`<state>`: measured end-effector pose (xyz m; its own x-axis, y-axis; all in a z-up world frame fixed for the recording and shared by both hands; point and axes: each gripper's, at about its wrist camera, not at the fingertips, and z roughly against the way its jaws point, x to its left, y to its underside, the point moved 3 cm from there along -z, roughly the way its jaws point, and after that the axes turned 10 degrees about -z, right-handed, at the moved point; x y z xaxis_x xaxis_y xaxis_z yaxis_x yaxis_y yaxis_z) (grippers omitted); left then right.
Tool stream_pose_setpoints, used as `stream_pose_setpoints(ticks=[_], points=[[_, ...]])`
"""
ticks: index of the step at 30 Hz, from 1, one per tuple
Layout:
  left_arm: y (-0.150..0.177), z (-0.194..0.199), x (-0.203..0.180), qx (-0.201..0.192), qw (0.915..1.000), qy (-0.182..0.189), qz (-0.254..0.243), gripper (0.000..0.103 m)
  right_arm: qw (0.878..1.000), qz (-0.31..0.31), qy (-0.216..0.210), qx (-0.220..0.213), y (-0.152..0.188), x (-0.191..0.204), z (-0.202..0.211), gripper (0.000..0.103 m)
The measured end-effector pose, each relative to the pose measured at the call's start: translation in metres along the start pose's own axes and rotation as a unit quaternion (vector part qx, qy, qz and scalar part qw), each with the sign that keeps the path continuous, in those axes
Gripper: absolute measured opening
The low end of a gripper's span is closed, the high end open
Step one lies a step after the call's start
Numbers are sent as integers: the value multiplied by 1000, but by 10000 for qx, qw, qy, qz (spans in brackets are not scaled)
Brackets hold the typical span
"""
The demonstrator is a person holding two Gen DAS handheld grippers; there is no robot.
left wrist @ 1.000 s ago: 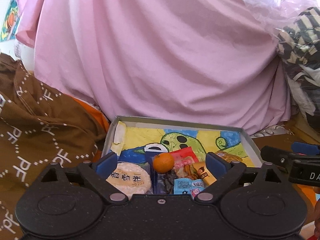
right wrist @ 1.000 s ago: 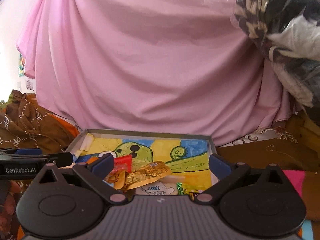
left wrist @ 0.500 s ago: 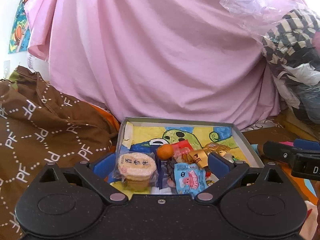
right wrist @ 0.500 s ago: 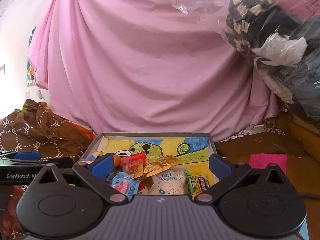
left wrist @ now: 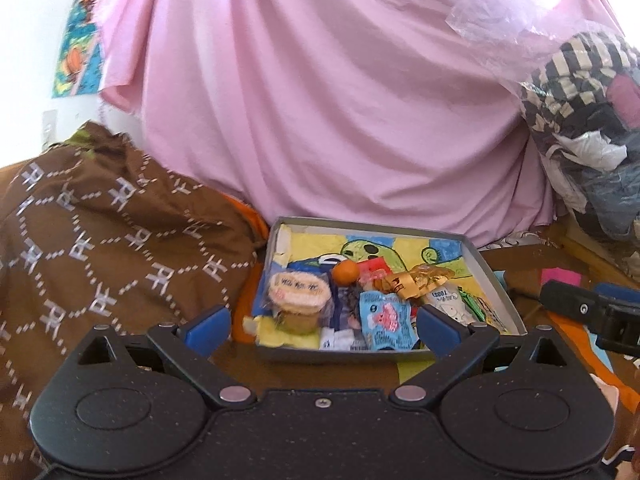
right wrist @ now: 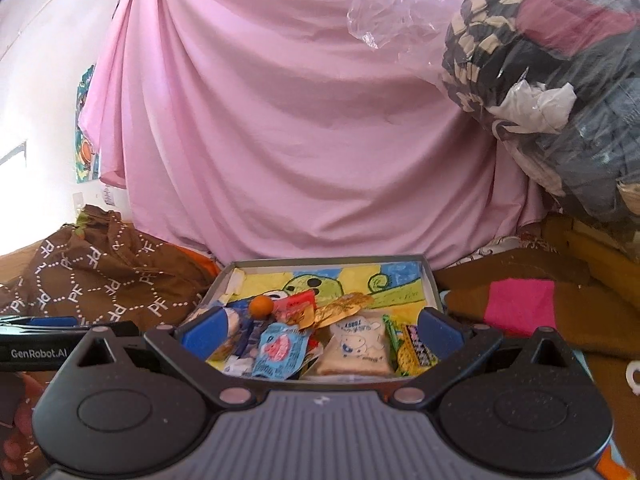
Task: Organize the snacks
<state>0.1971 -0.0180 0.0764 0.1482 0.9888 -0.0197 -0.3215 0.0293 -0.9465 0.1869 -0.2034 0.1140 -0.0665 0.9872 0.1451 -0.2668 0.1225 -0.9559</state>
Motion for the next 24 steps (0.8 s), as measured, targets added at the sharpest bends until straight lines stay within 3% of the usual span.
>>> stream_pose_setpoints(ticks=[13,24], points=[[32,45,-8,142,9998,-8,-144,100,9998,-186,121,-26,40,9,50,103],[53,76,-15,134,9996,-102,-215,100,9996,71,255,-98,68,12,81,103]])
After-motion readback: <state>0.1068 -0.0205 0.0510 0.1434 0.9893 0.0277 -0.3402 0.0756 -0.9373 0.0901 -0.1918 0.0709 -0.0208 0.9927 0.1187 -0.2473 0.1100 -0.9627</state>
